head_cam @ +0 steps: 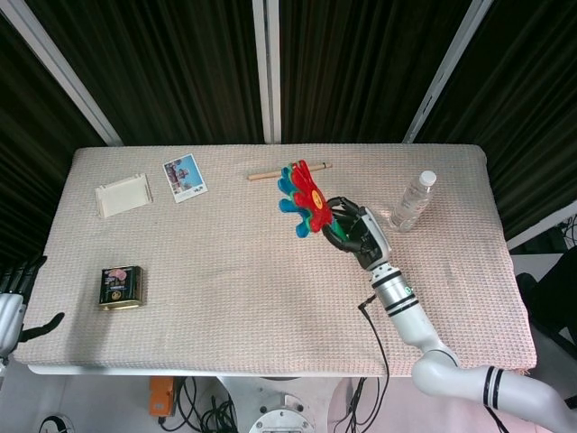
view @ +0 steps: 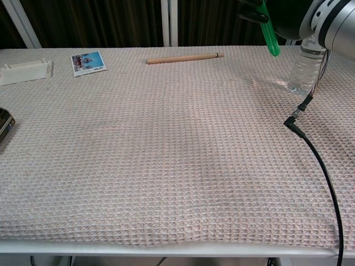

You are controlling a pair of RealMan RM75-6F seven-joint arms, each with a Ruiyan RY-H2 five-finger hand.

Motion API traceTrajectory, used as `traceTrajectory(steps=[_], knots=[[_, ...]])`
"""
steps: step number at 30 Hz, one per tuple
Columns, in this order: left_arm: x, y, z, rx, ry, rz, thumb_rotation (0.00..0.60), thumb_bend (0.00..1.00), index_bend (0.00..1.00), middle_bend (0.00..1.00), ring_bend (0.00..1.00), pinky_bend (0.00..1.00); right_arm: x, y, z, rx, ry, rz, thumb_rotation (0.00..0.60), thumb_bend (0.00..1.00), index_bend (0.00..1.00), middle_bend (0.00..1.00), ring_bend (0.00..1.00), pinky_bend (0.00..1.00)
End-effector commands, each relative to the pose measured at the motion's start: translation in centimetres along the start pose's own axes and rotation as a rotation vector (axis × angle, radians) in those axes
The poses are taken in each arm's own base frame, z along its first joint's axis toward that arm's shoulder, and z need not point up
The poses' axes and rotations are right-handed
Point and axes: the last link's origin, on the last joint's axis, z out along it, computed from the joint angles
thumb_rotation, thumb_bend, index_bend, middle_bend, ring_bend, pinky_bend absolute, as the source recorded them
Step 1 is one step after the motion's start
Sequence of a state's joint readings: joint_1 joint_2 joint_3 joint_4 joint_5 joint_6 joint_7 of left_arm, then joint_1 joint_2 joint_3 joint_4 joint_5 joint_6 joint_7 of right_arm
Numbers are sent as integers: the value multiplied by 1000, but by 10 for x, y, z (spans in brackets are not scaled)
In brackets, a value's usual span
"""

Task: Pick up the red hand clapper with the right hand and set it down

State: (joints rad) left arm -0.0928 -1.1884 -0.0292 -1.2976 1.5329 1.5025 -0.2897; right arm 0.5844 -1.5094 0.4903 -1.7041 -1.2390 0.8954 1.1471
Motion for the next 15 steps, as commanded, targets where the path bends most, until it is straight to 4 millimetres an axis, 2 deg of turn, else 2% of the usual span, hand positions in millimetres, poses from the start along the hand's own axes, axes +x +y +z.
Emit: traceTrajectory(steps=[1,4,8,11,15], knots=[[0,0,0,-1,-1,-1,600,178,36,0,0,15,6,-1,-2,-72,-110,-204,600,462,898,789,896,961],[-1,1,1,-2,-2,-4,600,179,36,0,0,15,7,10,0,-86,-179,-586,600,437,896,782,896,962],[-2,0,0,3,-6,-7,600,178,36,0,0,15,5,25,-1,-32,-238,-1185,600,454,892,787,895,969],[-2,-1,0,4,-6,-13,600,179,36,0,0,15,6,33,-3,-43,-248,-1461,600,460,888,802,895,984],[-2,-1,0,3,-6,-14,600,179,36,0,0,14,10,38,-5,-125,-248,-1669,600,474,881,822,896,992]])
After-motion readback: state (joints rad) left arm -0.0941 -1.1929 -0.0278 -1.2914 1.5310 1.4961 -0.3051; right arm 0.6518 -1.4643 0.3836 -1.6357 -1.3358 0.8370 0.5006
